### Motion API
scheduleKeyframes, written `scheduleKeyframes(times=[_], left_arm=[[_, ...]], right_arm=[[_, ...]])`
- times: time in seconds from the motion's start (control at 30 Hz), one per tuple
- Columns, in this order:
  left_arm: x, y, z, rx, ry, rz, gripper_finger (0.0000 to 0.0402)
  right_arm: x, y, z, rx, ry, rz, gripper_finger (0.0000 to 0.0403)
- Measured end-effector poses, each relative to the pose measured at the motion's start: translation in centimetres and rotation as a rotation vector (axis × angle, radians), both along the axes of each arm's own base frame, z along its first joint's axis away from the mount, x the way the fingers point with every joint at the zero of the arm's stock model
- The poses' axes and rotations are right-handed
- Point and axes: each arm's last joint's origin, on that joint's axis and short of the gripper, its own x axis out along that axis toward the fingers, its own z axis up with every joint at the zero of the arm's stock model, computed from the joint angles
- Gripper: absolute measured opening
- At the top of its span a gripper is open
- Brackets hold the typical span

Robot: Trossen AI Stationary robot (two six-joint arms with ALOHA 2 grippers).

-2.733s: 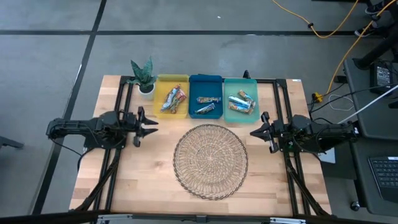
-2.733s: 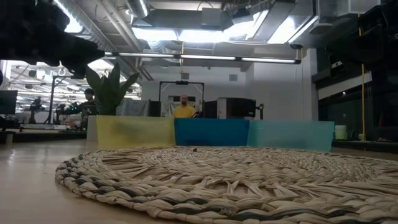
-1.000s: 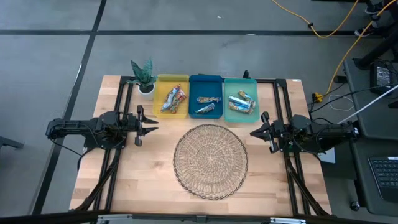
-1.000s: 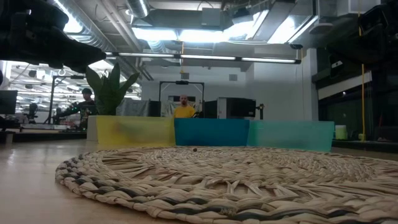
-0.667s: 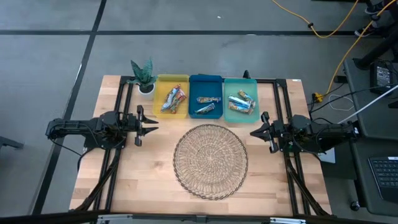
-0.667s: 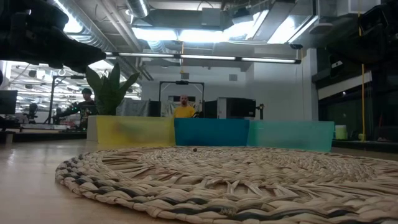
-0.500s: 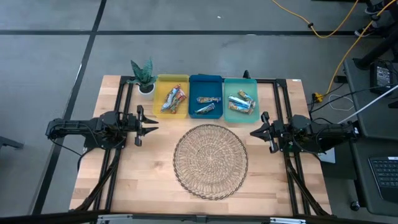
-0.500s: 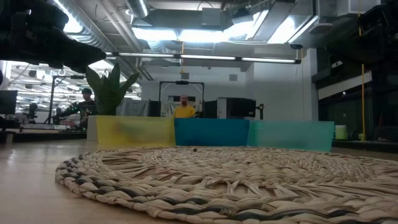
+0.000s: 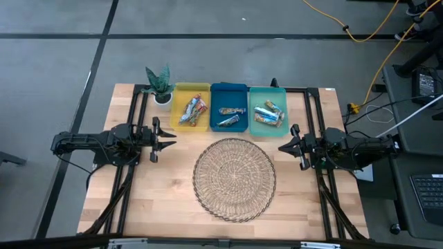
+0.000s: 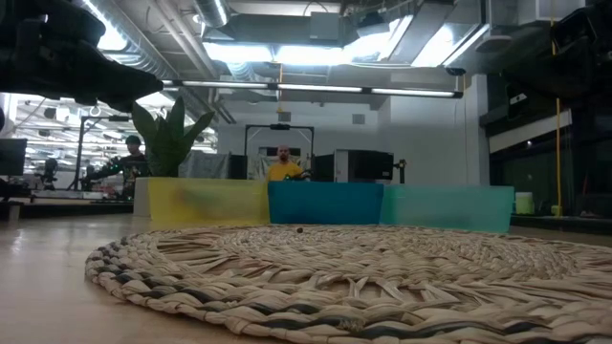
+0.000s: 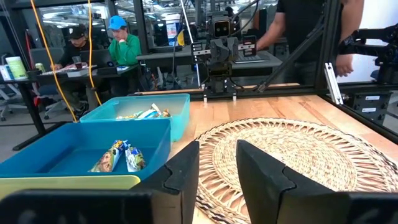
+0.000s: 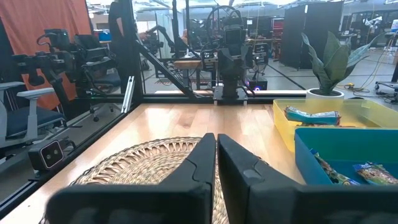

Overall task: Pick and place Granola Bars by type
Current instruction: Return to Home Position

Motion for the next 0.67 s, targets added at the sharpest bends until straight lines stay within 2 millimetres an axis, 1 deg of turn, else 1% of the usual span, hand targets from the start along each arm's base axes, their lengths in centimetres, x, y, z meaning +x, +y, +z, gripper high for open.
scheduleKeyframes(times=[0.67], left_arm=[[0.0,0.0,0.0,0.0,0.0,0.0,0.0102]], right_arm=[[0.0,0.0,0.0,0.0,0.0,0.0,0.0021]])
